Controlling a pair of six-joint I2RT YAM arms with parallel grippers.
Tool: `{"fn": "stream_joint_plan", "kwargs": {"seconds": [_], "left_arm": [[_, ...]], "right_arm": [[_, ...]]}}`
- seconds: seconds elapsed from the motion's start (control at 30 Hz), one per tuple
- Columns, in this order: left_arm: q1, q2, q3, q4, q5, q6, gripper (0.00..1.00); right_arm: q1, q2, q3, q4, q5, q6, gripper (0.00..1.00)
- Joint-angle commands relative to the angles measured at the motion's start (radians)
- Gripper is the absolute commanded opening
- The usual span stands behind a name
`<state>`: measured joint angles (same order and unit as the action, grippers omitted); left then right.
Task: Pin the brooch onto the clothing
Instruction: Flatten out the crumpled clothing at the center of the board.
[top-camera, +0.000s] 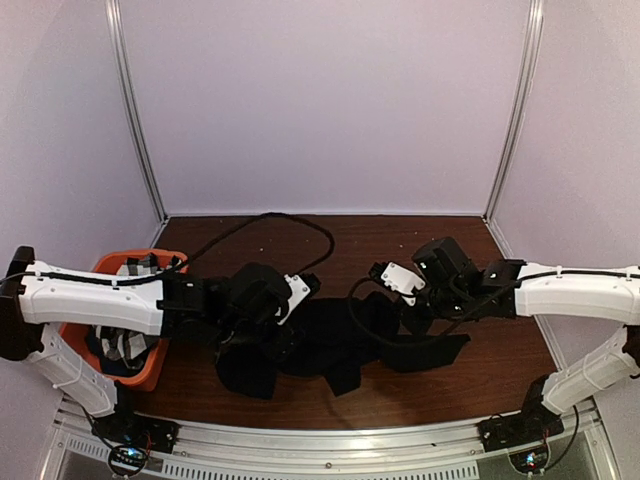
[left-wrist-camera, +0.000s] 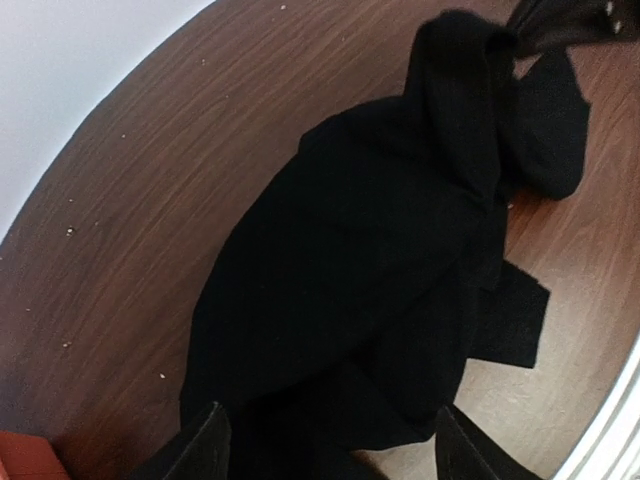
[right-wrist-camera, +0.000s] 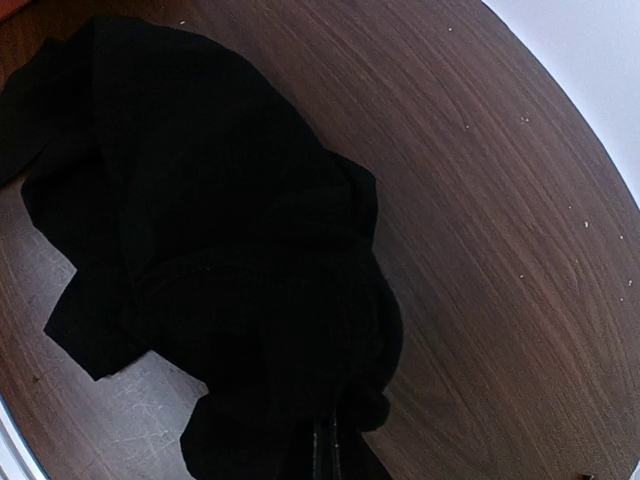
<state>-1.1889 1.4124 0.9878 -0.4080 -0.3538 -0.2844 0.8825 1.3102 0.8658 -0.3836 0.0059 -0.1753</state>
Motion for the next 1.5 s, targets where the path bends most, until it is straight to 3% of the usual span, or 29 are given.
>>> {"fn": "stream_joint_plan", "kwargs": {"seconds": [0.0,0.2,0.73,0.97,1.2,1.47], "left_arm": [[-0.019,0.123,0.092,-0.128,-0.304,0.047,0.72],[-0.02,0.201,0.131,-0.115,-0.354,0.12,0.71],[-0.027,0.26,0.144,-0.14,-0.172,0.335,0.64],[-0.028,0.351,0.175,-0.102,-0.256,0.388,0.62],[-0.026,0.423,0.205,-0.059,-0.321,0.427,0.54],[-0.016,0.452,0.198,-0.052,-0.278,0.434,0.45]], "right_arm": [[-0.034,-0.005,0.039,0.013,0.033,0.055,0.0],[-0.067,-0.046,0.026,0.018,0.025,0.073,0.0],[-0.091,-0.069,-0.002,0.038,0.0,0.107,0.0],[-0.094,-0.055,-0.008,0.057,-0.003,0.115,0.0],[-0.094,-0.062,-0.024,0.062,-0.029,0.12,0.0],[-0.099,-0.061,-0.014,0.048,-0.023,0.112,0.0]]}}
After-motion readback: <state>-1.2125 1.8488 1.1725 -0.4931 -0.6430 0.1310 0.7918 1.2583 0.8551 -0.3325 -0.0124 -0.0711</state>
